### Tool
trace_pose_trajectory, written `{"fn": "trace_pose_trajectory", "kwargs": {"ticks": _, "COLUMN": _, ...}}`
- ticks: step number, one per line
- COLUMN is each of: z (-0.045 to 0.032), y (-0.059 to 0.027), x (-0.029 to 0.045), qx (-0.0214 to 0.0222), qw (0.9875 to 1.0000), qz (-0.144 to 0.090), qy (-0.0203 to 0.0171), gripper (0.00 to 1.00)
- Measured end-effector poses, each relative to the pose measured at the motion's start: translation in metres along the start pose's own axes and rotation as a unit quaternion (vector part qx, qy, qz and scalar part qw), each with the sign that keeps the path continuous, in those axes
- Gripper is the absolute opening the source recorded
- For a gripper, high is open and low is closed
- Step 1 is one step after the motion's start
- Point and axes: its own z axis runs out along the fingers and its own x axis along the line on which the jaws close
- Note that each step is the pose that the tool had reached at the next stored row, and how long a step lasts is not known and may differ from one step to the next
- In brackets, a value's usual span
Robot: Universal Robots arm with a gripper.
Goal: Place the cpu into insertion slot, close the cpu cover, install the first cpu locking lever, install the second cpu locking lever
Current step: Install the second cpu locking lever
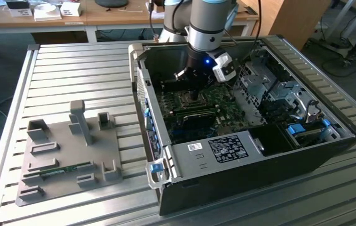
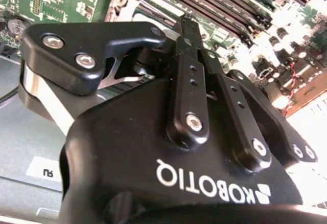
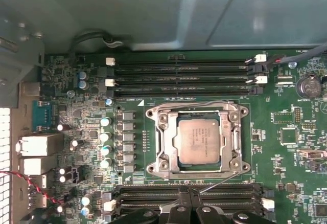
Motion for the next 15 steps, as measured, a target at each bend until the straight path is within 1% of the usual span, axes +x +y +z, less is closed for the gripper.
{"fn": "trace_pose_trajectory", "kwargs": {"ticks": 11, "z": 0.0014, "y": -0.0013, "x": 0.0109, "qx": 0.0, "qw": 1.0, "qz": 0.0, "qy": -0.0002, "gripper": 0.11}}
{"fn": "trace_pose_trajectory", "kwargs": {"ticks": 15, "z": 0.002, "y": -0.0015, "x": 0.0124, "qx": 0.0, "qw": 1.0, "qz": 0.0, "qy": -0.0002, "gripper": 0.11}}
